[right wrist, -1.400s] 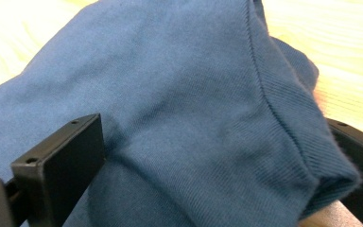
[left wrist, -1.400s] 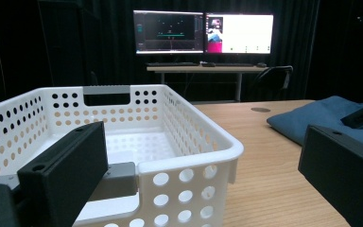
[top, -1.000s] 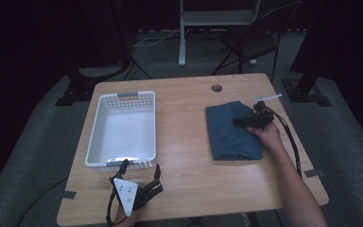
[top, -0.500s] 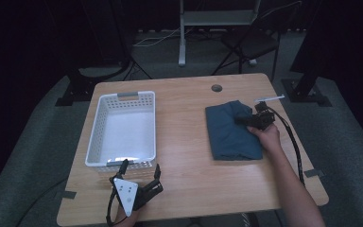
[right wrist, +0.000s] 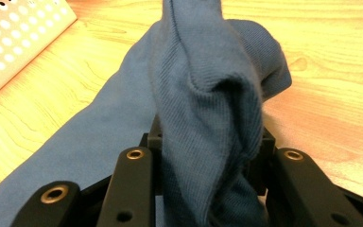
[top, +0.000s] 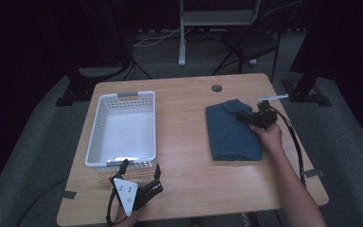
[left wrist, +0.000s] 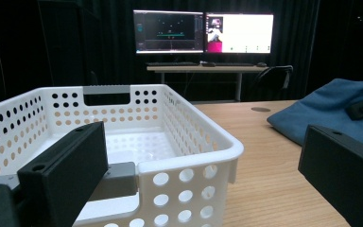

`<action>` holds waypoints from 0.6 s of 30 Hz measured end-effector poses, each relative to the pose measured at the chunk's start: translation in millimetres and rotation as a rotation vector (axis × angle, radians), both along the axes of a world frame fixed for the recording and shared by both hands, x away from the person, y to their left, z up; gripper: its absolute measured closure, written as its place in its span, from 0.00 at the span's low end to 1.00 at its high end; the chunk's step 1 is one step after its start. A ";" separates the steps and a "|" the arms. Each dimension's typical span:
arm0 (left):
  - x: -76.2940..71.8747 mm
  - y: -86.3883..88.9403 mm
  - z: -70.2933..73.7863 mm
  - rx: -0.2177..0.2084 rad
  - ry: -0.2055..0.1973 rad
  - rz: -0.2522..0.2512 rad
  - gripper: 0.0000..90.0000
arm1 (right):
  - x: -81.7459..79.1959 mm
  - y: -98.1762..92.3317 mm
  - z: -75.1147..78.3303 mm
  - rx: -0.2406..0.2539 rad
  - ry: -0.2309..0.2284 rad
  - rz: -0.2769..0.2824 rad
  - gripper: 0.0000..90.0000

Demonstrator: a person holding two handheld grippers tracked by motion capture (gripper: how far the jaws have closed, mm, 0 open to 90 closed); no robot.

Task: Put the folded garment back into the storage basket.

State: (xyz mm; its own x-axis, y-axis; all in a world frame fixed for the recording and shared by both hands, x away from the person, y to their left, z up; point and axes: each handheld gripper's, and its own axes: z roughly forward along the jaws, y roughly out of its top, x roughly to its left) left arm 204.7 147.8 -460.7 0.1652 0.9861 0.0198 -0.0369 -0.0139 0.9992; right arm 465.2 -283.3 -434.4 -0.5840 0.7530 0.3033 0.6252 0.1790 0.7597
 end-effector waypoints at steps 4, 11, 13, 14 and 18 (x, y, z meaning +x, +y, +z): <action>0.0 0.0 0.0 0.000 0.000 0.000 0.04 | -3.2 0.8 3.6 -0.001 -0.014 -0.014 0.72; 0.0 -0.1 0.1 0.000 0.001 0.000 0.04 | -16.7 3.5 22.0 -0.008 -0.083 -0.034 0.73; 0.0 0.0 0.0 0.000 0.000 0.000 0.04 | -21.7 4.5 28.2 -0.002 -0.103 -0.032 0.73; 0.0 0.0 0.0 0.000 0.000 0.000 0.04 | -23.8 4.9 30.6 -0.002 -0.113 -0.031 0.73; 0.0 0.0 0.0 0.000 0.000 0.000 0.04 | -34.2 7.7 44.3 0.012 -0.153 -0.019 0.74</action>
